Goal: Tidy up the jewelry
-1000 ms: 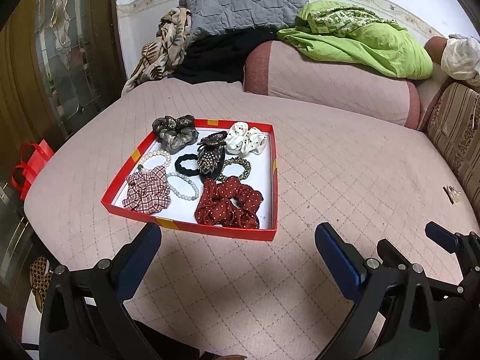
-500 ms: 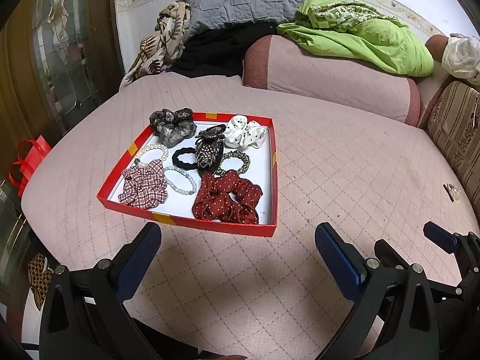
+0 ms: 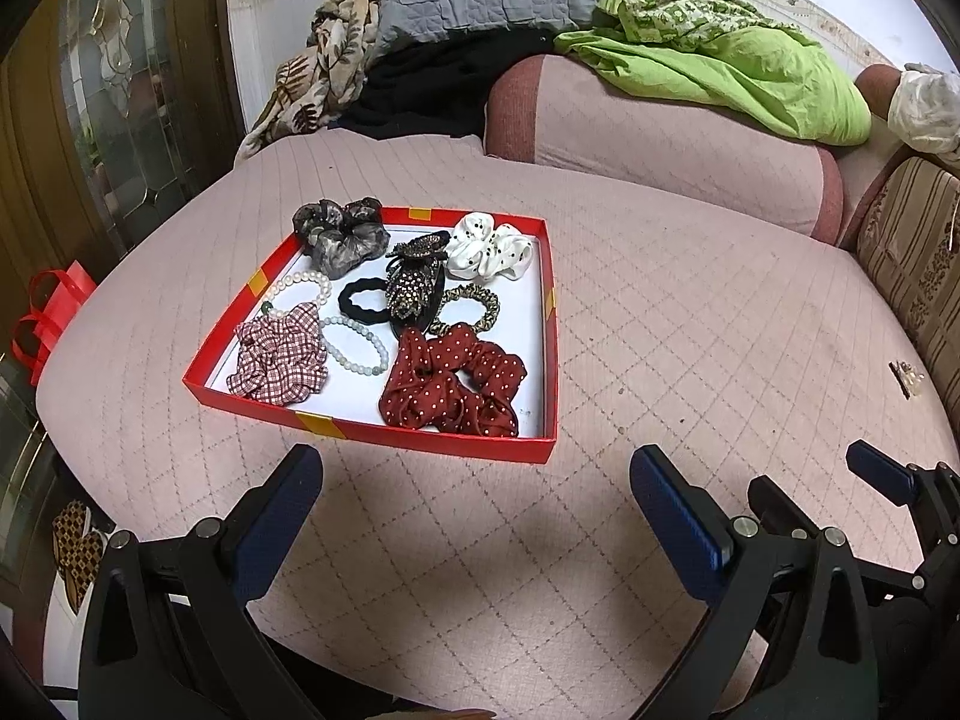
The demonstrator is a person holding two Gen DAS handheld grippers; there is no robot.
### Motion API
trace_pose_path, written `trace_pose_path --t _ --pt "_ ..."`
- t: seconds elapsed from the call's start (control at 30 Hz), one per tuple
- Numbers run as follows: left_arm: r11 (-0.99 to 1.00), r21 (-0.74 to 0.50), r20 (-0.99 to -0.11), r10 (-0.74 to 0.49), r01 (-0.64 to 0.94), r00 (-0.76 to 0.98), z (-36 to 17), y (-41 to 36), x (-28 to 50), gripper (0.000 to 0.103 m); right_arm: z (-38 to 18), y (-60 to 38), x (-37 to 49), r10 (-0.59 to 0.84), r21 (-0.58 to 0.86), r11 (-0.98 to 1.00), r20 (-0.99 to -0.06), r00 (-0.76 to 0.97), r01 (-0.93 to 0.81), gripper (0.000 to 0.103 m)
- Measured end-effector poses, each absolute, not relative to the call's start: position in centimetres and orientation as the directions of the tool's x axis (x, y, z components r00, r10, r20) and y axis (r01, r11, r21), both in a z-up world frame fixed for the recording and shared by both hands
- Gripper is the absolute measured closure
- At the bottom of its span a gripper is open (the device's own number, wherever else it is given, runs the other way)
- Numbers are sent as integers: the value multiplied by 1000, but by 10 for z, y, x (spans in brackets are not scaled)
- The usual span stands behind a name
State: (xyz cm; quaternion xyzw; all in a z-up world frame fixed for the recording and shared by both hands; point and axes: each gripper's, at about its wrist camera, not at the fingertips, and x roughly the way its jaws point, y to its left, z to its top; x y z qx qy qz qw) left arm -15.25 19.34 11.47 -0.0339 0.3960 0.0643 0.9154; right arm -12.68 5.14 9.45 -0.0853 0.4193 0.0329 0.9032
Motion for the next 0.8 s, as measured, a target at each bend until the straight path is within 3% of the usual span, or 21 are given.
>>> trace_pose_path --t 0.8 --pt "990 -20 -742 77 -137 666 106 194 -149 1 87 45 -122 -16 -105 989 -780 626 -106 21"
